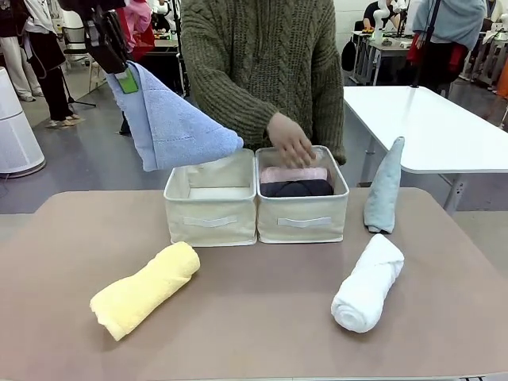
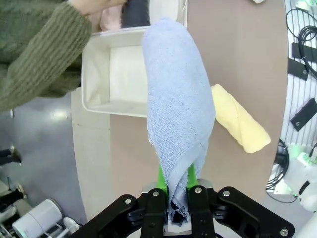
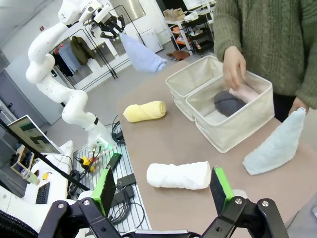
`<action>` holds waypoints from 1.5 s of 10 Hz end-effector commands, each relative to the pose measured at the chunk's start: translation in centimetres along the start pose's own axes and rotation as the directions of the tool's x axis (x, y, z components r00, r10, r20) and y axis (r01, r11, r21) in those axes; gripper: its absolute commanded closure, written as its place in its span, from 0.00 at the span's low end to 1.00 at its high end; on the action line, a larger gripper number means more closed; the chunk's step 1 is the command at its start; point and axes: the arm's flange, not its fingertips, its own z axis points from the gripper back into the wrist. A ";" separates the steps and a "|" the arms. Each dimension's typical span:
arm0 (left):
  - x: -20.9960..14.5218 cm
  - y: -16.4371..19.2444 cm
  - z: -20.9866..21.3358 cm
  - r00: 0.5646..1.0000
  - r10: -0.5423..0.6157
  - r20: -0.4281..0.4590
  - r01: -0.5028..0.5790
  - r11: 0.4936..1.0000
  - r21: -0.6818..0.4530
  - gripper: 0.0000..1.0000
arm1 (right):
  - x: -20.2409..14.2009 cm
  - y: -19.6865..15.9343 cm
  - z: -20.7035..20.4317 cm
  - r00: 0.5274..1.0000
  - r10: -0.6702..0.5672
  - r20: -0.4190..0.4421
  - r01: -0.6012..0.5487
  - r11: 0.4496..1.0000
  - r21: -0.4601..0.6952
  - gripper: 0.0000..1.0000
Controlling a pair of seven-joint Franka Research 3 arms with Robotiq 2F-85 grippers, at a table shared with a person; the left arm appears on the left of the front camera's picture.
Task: Sort the towels based on their folding style.
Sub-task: Pick up one triangle-folded towel and place it in the left Fabric basket.
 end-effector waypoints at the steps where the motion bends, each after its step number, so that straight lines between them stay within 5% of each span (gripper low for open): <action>1: 2.6 3.5 -3.3 0.987 -0.160 -0.025 0.161 0.986 0.041 0.85 | -0.1 0.2 -0.1 1.000 -0.001 0.013 0.001 1.000 0.008 0.00; 5: 5.3 5.2 -8.1 0.937 -0.333 -0.102 0.342 0.935 0.089 0.85 | -0.1 0.2 -0.1 1.000 -0.001 0.013 0.001 1.000 0.008 0.00; 15: 3.8 6.3 -17.8 0.931 -0.334 -0.145 0.341 0.940 0.024 0.85 | -0.1 0.2 -0.1 1.000 -0.001 0.013 0.001 1.000 0.008 0.00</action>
